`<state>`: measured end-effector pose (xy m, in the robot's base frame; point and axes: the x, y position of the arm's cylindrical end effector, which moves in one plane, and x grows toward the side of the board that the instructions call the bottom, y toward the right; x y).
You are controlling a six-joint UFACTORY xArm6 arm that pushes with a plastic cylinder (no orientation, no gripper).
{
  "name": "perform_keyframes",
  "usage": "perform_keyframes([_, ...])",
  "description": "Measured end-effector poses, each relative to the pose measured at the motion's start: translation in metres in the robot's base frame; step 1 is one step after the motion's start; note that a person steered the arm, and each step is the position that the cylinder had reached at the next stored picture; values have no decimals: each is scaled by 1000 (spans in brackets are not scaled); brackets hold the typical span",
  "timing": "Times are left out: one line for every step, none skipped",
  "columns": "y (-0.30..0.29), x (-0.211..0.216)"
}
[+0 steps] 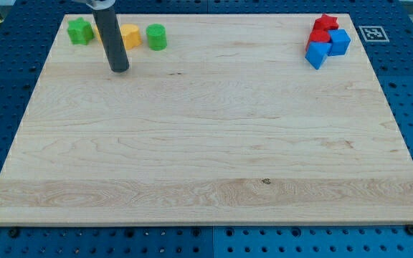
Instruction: Push the yellow heart up a bit
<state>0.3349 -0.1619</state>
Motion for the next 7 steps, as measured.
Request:
perform_keyframes([0,-13])
perform_keyframes([0,-23])
perform_keyframes([0,-25])
perform_keyframes([0,-27])
perform_keyframes([0,-27])
perform_keyframes([0,-30])
perform_keyframes([0,-30])
